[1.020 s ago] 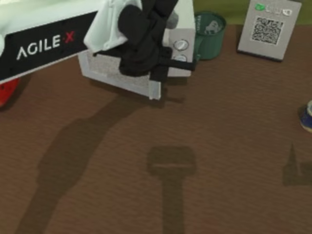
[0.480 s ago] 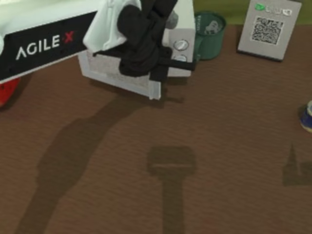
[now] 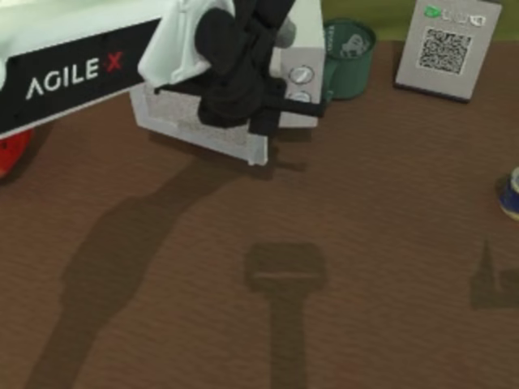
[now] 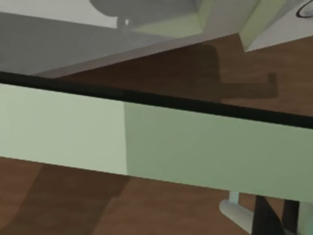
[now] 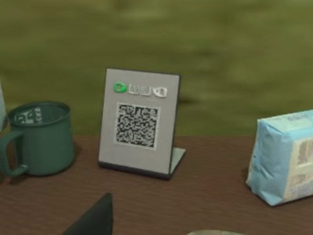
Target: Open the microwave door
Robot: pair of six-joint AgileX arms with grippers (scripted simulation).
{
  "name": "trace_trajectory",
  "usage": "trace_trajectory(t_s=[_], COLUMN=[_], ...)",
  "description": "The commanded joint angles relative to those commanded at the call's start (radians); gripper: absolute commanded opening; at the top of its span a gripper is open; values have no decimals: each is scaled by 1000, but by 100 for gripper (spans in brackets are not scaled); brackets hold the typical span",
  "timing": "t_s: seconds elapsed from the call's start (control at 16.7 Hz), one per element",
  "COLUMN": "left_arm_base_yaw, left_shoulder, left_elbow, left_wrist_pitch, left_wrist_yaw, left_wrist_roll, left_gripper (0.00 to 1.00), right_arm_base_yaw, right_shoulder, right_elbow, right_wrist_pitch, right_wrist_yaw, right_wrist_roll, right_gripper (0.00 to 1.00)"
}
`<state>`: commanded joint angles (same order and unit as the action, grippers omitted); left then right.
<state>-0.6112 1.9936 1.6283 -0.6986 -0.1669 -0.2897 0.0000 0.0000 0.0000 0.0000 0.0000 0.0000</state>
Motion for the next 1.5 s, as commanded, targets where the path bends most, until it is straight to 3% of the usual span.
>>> trace_trajectory(t_s=[0.42, 0.9, 1.5], left_arm_base_yaw=[-6, 24, 24], left_shoulder=[1, -84, -84], left_elbow=[-4, -119, -120], left_wrist_pitch=[2, 50, 51], left_wrist_yaw=[7, 64, 64], left_wrist_roll=[-2, 115, 116], left_gripper=[0, 0, 0], right_arm_base_yaw=[0, 0, 0], right_shoulder=[0, 0, 0], right_elbow=[0, 0, 0], right_wrist_pitch=[0, 0, 0], right_wrist_yaw=[0, 0, 0], right_wrist_roll=[0, 0, 0], right_gripper=[100, 100, 100])
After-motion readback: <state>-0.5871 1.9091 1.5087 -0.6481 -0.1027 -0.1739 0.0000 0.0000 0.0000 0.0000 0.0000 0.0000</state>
